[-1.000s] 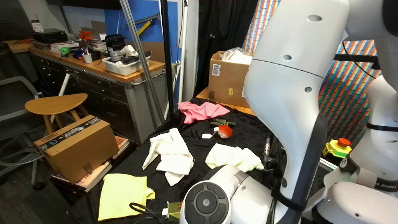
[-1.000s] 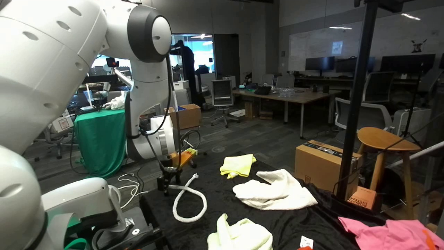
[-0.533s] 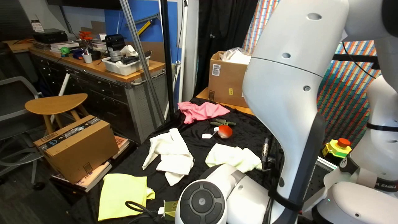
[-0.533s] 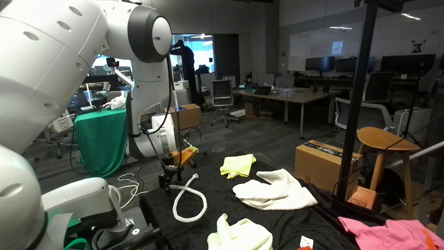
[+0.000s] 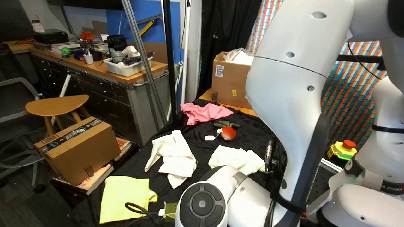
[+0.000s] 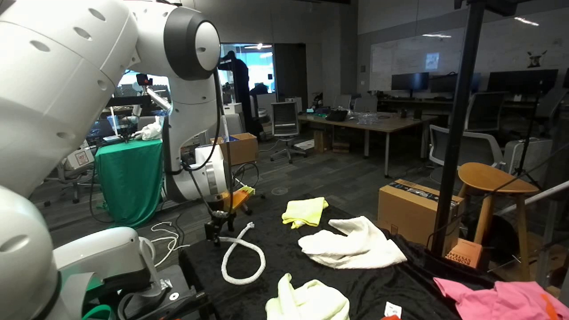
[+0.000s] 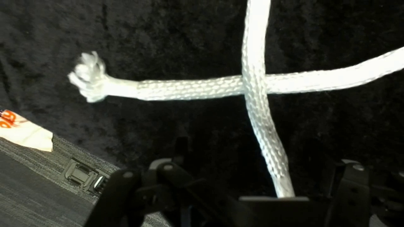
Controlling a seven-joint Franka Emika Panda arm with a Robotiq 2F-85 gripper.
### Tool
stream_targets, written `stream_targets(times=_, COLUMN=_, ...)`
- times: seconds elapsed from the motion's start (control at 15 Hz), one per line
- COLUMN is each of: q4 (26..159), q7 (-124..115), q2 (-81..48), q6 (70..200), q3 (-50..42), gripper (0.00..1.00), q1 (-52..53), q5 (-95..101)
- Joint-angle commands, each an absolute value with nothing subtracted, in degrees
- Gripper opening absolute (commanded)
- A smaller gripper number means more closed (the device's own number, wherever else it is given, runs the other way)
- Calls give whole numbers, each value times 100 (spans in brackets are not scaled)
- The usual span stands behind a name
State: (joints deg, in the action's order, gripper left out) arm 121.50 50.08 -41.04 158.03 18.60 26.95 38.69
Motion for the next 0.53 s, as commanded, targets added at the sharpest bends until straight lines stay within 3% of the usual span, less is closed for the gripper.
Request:
stream_targets(times=0.0, q4=12001, q7=4974, q2=-4129, q6=15673, q3=1887, gripper=64, q1=2705, q5=3925)
stream_targets(times=0.47, q4=11954, q7=4955, q2=-4114, q6=15653, q3=1884, gripper=8, q1=2703, q5=3924)
